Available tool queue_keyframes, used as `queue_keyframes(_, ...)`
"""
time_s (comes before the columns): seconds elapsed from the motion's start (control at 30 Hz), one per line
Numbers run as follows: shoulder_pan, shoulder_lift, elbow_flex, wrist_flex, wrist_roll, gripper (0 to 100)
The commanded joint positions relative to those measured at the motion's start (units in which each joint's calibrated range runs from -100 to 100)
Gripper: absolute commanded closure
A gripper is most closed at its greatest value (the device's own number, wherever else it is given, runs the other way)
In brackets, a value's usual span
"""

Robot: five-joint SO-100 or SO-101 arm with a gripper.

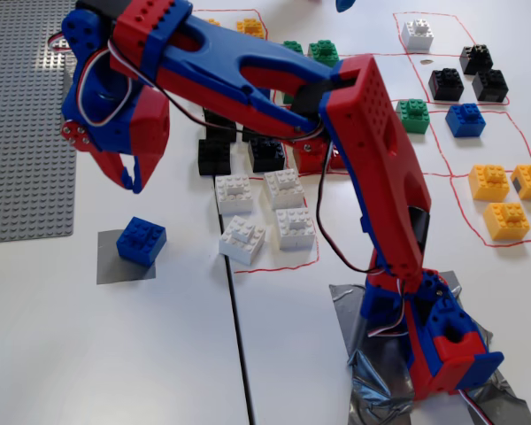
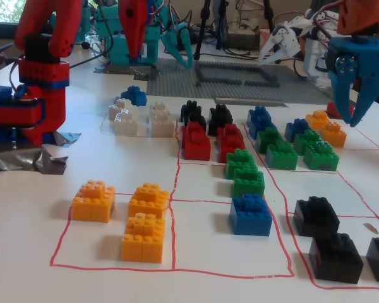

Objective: Grab the block and put it in the grey marker

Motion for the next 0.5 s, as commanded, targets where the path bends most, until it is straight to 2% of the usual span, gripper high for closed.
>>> queue_keyframes(0.0, 3.1, -10.6, 0.9, 0.6, -0.9, 100)
queue_keyframes(0.47, 21.0, -28.3, 15.0, 0.3, -0.1, 100)
